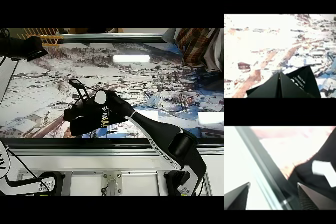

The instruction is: Fold the clothes and pants, and hang the long-sleeved shirts on hangers.

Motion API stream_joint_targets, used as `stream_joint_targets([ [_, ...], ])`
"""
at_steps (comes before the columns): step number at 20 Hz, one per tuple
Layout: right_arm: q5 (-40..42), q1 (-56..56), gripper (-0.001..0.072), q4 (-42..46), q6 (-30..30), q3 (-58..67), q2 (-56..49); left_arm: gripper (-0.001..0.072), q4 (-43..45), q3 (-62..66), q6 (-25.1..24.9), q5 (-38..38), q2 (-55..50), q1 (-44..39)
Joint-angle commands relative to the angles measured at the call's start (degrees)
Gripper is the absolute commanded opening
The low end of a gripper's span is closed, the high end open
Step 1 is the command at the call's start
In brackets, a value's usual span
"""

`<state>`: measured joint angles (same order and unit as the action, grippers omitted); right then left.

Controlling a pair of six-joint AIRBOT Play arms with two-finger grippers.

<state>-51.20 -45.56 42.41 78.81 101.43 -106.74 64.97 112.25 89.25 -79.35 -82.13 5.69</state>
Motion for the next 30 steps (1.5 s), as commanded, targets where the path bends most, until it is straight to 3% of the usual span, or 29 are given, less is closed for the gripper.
stream_joint_targets([
  [1, -0.52, 2.97, 0.0502, -2.25, -4.68, -0.5, 2.43, 0.0007, 0.07, -0.07, 0.07, -0.22, 0.33, 0.22],
  [4, -3.52, 12.24, 0.0503, 1.77, -4.63, -9.31, 9.73, 0.0007, 0.04, -0.94, -0.02, -0.28, 0.59, 0.07],
  [9, -4.76, 34.4, 0.0524, 10.93, -2.32, -32.57, 19.78, 0.0007, -0.24, -18.51, -1.73, 5.2, 7.21, -0.37],
  [10, -4.81, 38.1, 0.0561, 10.12, -2.36, -34.75, 19.26, 0.0007, -0.17, -21.92, -2.19, 6.58, 8.7, -0.9],
  [11, -4.79, 40.96, 0.072, 9.22, -2.58, -35.93, 18.08, 0.0007, -0.13, -25.18, -2.49, 8.13, 10.14, -1.51],
  [12, -4.92, 42.75, 0.072, 8.37, -2.58, -36.09, 16.26, 0.0007, -0.13, -27.65, -2.49, 9.49, 11.3, -2.27],
  [13, -4.81, 43.36, 0.072, 7.15, -2.82, -36.09, 14.58, 0.0007, -0.13, -29.64, -2.49, 10.91, 12.15, -3.06],
  [18, -4.74, 37.83, 0.072, -7.72, -15.32, -34.67, 6.32, 0.0007, -0.13, -34.23, -2.47, 12.74, 13.6, -6.51],
  [22, -4.11, 30.08, 0.072, -8.66, -16.72, -29.97, 2.58, 0.0007, -0.26, -34.23, -2.45, 12.98, 13.57, -7.13],
  [23, -3.04, 28.61, 0.0663, -8.66, -16.74, -28.89, 2.21, 0.0007, -0.24, -34.23, -2.45, 12.92, 13.57, -7.13],
  [25, -2.21, 27.3, 0.018, -8.63, -18.32, -27.23, 2.21, 0.0007, -0.57, -34.23, -2.43, 12.92, 13.6, -7.13],
  [26, -2.84, 27.43, 0.0022, -8.55, -19.58, -26.18, 2.38, 0.0007, -0.59, -34.23, -2.4, 12.9, 13.6, -7.13],
  [28, -3.48, 29.46, 0.0013, -4.04, -18.21, -23.89, 4.37, 0.0007, -0.59, -34.23, -2.38, 12.57, 13.6, -7.13],
  [30, -3.52, 34.03, 0.0013, 7.52, -11.32, -21.0, 8.55, 0.0007, -0.55, -34.23, -2.4, 12.09, 13.6, -7.13],
])
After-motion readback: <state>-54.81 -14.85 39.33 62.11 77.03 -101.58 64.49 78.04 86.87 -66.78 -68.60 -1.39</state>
